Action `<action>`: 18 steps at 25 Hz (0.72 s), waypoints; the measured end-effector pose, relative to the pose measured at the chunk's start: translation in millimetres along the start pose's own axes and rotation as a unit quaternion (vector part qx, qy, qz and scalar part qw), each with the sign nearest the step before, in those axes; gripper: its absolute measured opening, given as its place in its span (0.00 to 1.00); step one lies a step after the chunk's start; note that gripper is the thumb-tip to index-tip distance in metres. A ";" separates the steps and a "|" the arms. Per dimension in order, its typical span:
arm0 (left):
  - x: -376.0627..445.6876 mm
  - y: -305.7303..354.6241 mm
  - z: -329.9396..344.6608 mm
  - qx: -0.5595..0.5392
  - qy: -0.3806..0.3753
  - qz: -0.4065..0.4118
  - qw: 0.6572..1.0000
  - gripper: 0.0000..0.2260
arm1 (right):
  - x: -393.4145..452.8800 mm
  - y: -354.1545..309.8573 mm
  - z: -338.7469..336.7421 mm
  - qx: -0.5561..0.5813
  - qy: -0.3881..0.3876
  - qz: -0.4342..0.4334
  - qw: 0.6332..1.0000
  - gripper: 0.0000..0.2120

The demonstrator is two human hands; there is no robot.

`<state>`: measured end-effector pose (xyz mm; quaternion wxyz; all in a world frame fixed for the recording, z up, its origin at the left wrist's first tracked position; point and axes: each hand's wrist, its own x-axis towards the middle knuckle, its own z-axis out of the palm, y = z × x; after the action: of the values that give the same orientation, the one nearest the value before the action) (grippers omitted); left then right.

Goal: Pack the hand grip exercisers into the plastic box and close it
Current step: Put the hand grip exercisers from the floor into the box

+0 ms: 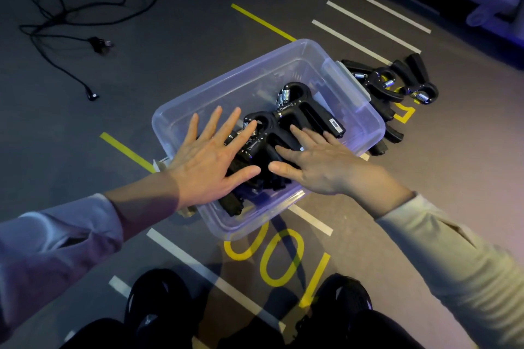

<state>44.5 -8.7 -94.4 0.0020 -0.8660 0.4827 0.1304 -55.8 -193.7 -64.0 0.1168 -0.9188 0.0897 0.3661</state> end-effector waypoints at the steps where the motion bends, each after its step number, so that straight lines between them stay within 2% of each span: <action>1: -0.6 0.2 0.6 0.004 -0.001 0.002 1.000 0.38 | 1.4 -1.6 0.8 -0.016 -0.013 0.004 1.000 0.38; 5: -1.1 1.2 1.9 0.011 0.004 0.002 1.000 0.38 | 12.3 -8.0 1.6 0.013 -0.043 0.021 0.999 0.41; 12: 0.2 2.3 3.7 0.027 -0.004 -0.002 1.000 0.39 | 31.9 -17.0 6.6 0.075 -0.026 0.019 0.997 0.41; 15: 1.4 8.1 -0.8 0.011 0.018 0.003 1.000 0.41 | 30.3 -18.8 11.4 0.076 0.069 -0.020 0.995 0.41; 18: 6.8 16.2 -8.9 -0.009 0.046 0.014 0.999 0.43 | 18.5 -17.6 14.6 0.072 0.258 -0.035 0.963 0.38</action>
<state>36.3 -24.1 -85.3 -0.0297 -0.8641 0.4935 0.0942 -47.7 -174.2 -84.5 0.1678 -0.9740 0.1108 0.1046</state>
